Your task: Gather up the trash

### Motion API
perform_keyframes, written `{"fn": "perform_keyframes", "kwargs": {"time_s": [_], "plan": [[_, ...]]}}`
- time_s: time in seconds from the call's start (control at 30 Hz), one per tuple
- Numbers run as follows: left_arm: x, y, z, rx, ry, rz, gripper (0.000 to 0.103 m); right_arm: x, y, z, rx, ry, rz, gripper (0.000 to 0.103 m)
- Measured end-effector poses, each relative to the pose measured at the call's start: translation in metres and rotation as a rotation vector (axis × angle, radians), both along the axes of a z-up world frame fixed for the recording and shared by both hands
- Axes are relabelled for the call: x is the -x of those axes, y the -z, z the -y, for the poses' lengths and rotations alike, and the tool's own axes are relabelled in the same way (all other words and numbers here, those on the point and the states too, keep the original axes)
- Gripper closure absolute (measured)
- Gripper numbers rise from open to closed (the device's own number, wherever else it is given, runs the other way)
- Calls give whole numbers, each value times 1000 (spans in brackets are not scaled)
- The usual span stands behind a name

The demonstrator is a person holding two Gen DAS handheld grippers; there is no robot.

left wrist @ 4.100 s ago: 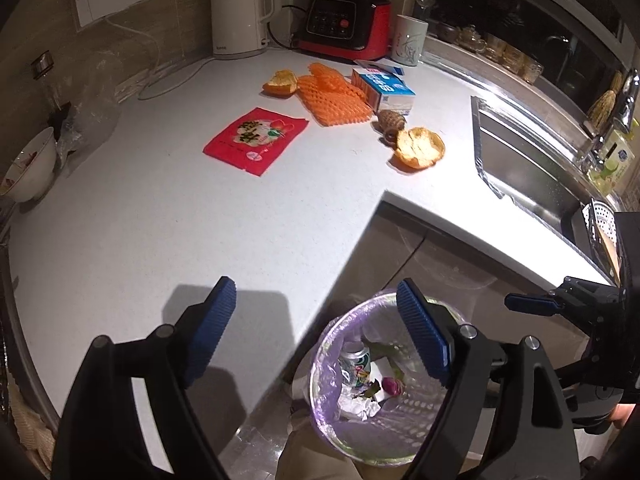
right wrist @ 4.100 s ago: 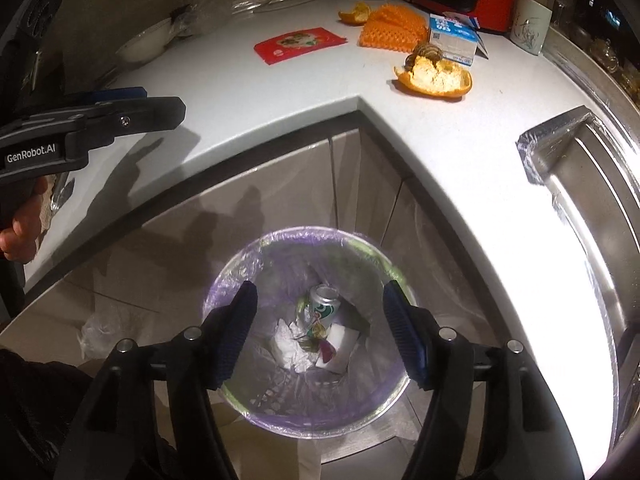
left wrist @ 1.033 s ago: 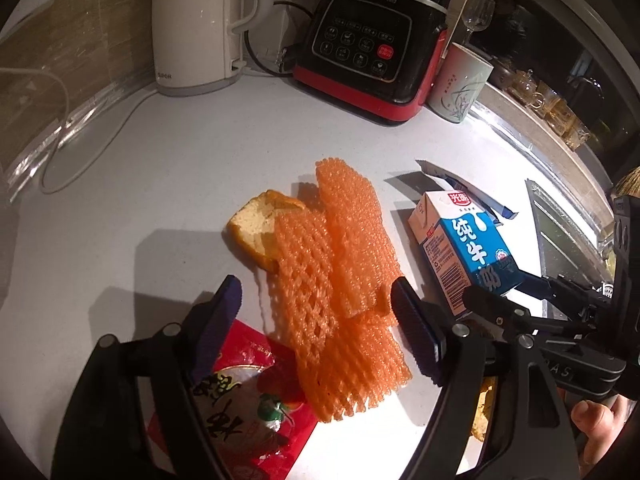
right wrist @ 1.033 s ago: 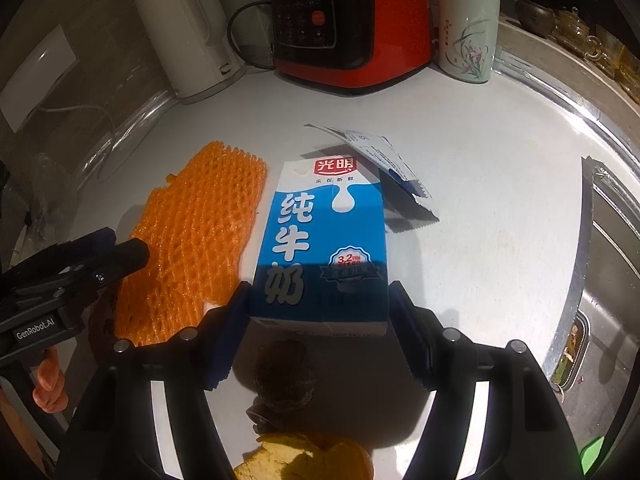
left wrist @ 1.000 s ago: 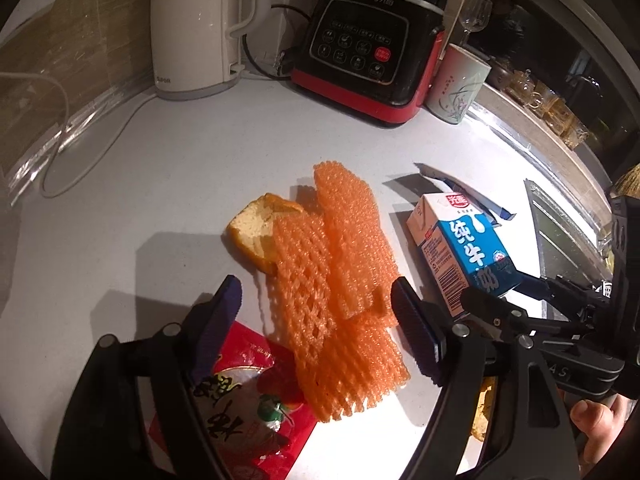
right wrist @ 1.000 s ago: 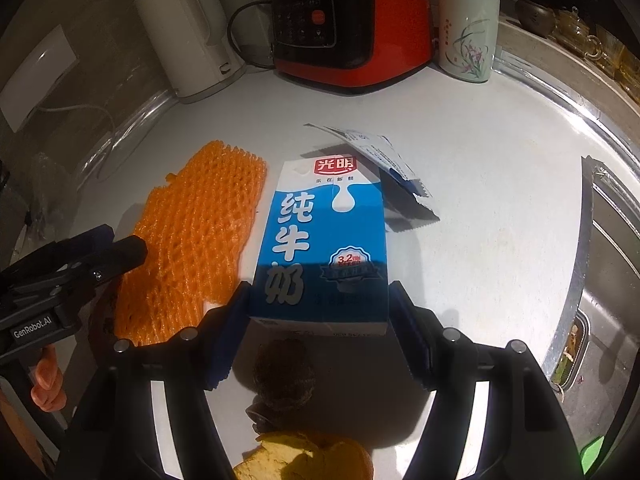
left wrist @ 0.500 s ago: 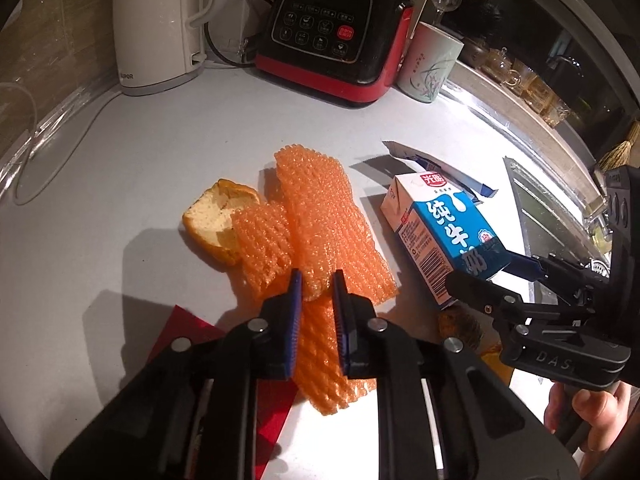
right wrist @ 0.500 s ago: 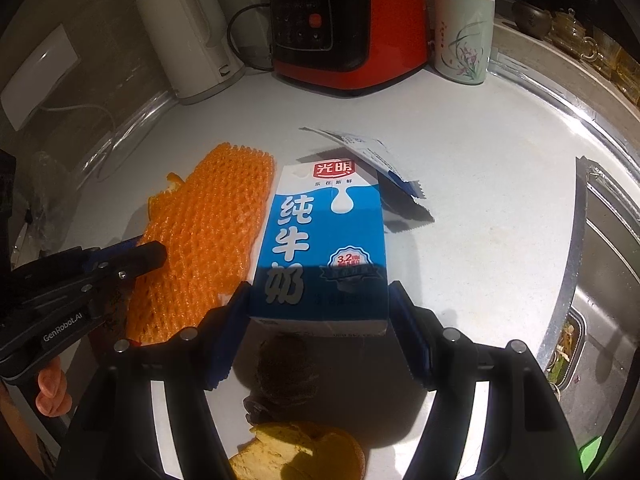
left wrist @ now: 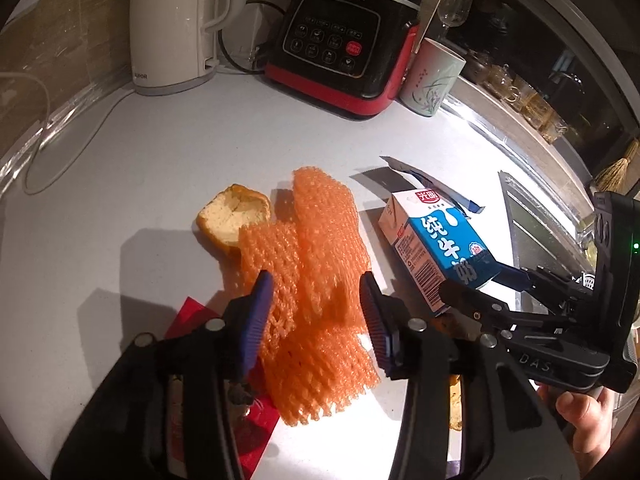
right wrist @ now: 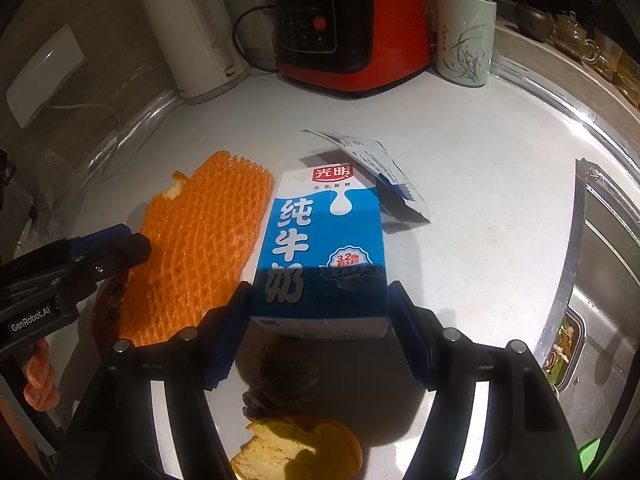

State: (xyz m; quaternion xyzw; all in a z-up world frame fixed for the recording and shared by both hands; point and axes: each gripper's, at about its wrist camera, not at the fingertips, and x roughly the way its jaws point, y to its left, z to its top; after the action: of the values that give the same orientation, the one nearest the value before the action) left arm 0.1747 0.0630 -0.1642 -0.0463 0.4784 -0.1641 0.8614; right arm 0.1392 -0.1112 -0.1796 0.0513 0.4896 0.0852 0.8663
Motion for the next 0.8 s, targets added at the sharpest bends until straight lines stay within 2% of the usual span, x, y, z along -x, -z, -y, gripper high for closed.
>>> {"fn": "perform_keyframes", "kwargs": {"time_s": [0.23,0.27,0.3,0.37,0.6,0.8], "plan": [[2,3,9,-18,15,8,60,2,-1,1,2,0,0,35],[2,3,10,-17,19,12,65,2,-1,1,2,1,0,35],[2,3,12,-15,25,12,79,2,-1,1,1,3,0,35],[0,4,14,-4,48,3,89,3,-1,2,1,4,0,35],[8,-6,16,-21,57,46,90,5,-2,4,-3,7,3,35],[19,-28,6,15,51,93,90,10,-8,5,-1,8,17,35]]}}
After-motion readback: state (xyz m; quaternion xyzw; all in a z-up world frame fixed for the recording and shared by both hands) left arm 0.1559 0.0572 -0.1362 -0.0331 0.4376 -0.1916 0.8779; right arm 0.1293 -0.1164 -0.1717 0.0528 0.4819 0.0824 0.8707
